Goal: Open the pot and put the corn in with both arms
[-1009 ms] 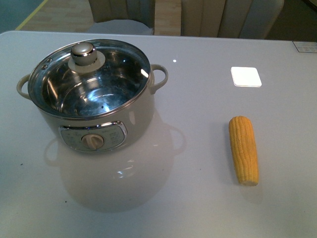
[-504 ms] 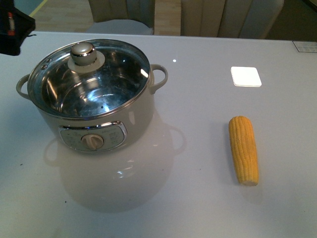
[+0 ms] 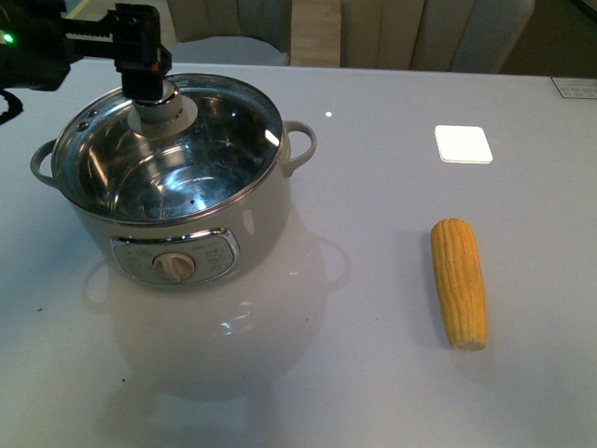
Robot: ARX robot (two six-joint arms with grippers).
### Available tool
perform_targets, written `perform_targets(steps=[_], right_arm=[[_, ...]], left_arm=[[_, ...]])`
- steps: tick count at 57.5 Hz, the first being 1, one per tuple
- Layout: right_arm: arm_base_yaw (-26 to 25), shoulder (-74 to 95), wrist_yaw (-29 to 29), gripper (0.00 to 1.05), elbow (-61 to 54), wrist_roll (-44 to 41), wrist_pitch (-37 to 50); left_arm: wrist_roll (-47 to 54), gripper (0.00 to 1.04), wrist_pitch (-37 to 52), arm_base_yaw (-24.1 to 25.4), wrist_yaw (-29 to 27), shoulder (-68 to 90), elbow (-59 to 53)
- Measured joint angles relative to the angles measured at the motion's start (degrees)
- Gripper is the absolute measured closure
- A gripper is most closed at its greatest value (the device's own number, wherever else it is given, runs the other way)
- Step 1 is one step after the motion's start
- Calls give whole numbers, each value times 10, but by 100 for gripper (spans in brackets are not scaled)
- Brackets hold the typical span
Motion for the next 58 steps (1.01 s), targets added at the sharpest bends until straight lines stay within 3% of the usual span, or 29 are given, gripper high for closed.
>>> perform_targets(steps=[58], right_arm=[[0, 0, 0, 9, 0, 0, 0]], left_arm=[[5, 7, 16, -19, -11, 128, 85]])
